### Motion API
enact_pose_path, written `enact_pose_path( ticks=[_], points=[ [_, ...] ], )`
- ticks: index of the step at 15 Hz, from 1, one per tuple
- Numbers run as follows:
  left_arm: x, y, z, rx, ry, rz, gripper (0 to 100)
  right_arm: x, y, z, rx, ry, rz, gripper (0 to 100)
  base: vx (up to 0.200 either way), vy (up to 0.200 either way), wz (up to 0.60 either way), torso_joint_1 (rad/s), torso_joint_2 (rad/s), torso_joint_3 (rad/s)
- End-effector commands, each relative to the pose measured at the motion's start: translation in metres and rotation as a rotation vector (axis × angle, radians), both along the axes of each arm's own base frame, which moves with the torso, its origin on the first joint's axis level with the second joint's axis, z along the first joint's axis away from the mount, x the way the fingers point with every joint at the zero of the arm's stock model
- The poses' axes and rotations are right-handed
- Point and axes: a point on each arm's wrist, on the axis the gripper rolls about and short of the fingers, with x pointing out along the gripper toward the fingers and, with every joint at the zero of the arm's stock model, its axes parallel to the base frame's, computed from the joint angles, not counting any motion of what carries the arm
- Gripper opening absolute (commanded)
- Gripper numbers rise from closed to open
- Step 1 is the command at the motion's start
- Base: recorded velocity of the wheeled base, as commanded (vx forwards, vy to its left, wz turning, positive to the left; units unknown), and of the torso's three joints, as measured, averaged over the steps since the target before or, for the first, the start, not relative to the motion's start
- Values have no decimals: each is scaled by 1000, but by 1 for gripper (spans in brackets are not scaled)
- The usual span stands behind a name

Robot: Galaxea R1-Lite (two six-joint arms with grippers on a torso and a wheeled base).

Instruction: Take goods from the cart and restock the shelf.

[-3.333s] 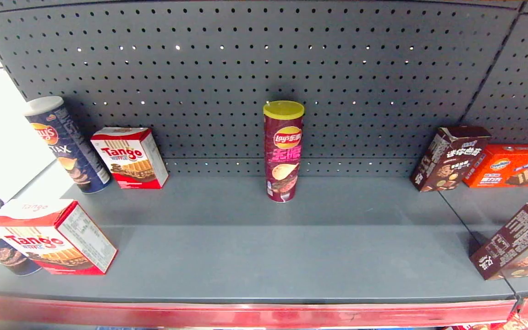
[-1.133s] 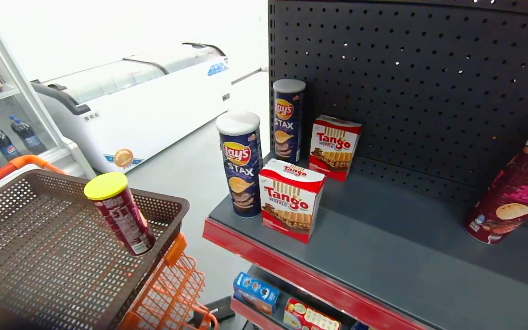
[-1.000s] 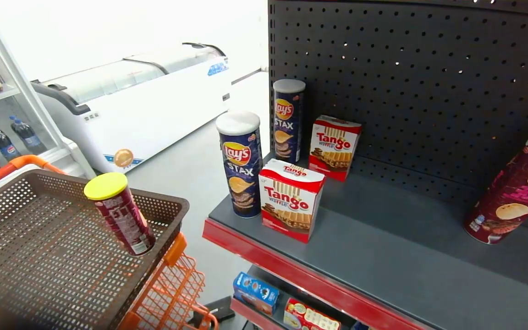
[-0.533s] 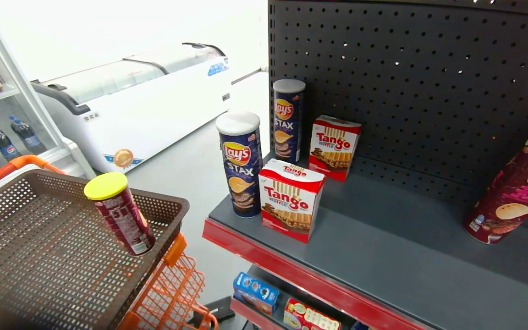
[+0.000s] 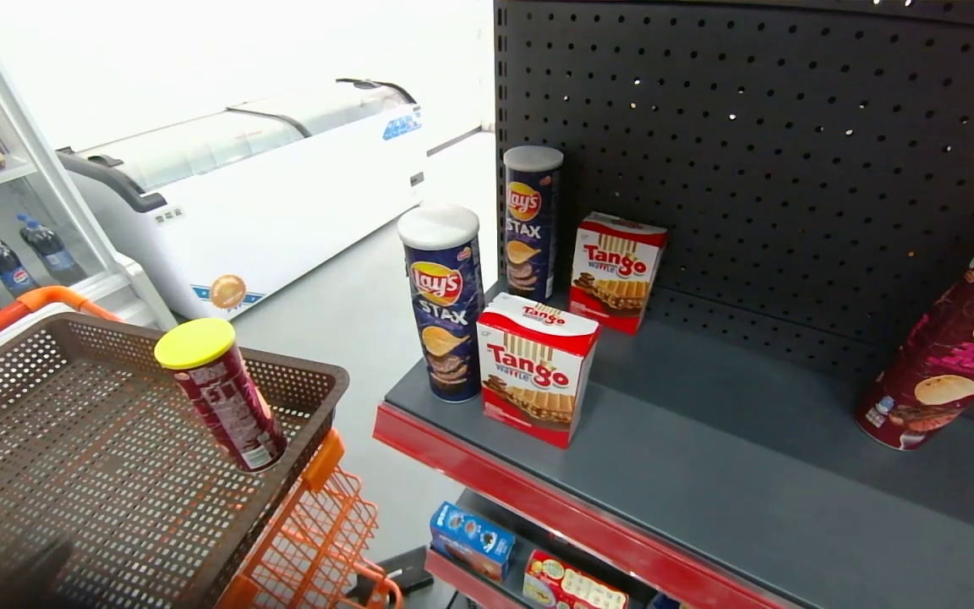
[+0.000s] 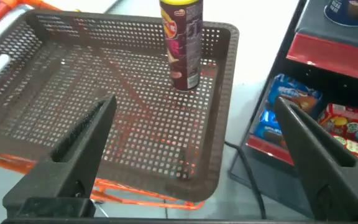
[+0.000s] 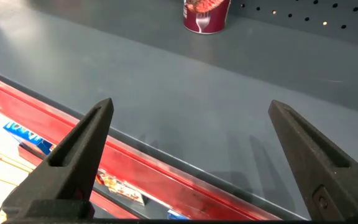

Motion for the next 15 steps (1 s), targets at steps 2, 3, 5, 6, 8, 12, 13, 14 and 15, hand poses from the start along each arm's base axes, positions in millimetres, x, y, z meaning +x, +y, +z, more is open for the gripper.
enact_pose_path(
  ticks=[2,3,5,6,8,12,13,14,15],
  points=[
    [60,10,-9,-29,188,26,100,0,0,0,-1,1,-1,100,0,0,0,0,0,0],
    [72,12,-12,-22,184,40,100,0,0,0,-1,1,-1,100,0,0,0,0,0,0],
    [93,16,-18,-12,157,69,100,0,0,0,-1,1,-1,100,0,0,0,0,0,0],
    [108,18,-27,1,169,86,100,0,0,0,-1,1,-1,100,0,0,0,0,0,0],
    [124,19,-37,-6,188,85,100,0,0,0,-1,1,-1,100,0,0,0,0,0,0],
    [167,24,-64,0,121,82,100,0,0,0,-1,1,-1,100,0,0,0,0,0,0],
    [177,24,-73,1,127,77,100,0,0,0,-1,1,-1,100,0,0,0,0,0,0],
    [182,23,-76,-1,126,72,100,0,0,0,-1,1,-1,100,0,0,0,0,0,0],
    [189,23,-83,-7,122,69,100,0,0,0,-1,0,-1,100,0,0,0,0,0,0]
  ],
)
